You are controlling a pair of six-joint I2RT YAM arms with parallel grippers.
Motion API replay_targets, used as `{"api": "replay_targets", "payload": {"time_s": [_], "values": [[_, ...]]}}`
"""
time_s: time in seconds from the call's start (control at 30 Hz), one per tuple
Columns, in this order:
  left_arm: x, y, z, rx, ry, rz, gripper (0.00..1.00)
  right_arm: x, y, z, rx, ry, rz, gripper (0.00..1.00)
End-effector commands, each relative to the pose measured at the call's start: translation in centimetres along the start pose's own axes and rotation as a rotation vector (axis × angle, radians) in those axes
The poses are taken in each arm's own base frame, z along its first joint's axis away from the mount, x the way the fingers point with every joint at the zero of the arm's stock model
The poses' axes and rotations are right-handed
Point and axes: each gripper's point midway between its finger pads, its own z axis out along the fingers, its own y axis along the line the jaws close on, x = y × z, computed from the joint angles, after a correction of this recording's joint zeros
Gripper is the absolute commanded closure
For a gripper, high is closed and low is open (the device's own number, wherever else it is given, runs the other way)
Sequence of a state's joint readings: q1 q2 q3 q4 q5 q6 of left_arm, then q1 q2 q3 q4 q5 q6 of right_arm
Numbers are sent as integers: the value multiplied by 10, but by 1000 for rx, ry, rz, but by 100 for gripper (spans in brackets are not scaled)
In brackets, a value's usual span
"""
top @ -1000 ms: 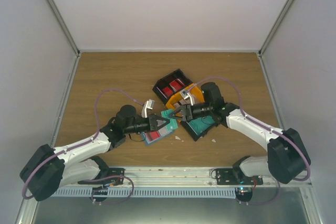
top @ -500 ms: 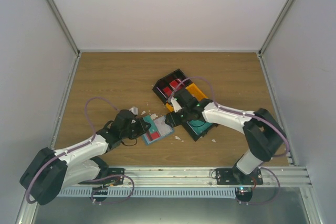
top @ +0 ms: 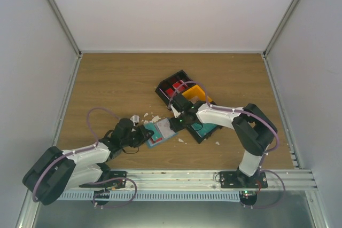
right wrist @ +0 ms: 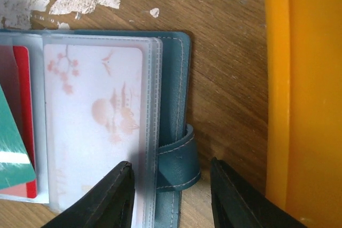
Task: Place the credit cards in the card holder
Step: Pick up the credit card from the storage box, then insert the credit card into the card holder.
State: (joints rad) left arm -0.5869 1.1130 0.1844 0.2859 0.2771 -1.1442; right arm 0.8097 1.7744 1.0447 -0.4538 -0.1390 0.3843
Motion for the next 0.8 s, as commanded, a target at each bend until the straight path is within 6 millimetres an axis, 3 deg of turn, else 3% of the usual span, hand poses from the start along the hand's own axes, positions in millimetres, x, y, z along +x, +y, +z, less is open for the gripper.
{"api": "replay_targets", "payload": {"time_s": [0.0, 0.27, 0.77], "values": [[1, -15, -4, 115, -4, -19, 100, 16, -4, 8, 20, 61, 41, 62], [-1, -29, -13, 166, -22, -9, 100, 30, -7, 16, 27, 118, 92, 74], [1, -23, 0, 153, 12, -25, 100, 36, -7, 18, 21, 143, 90, 72]]}}
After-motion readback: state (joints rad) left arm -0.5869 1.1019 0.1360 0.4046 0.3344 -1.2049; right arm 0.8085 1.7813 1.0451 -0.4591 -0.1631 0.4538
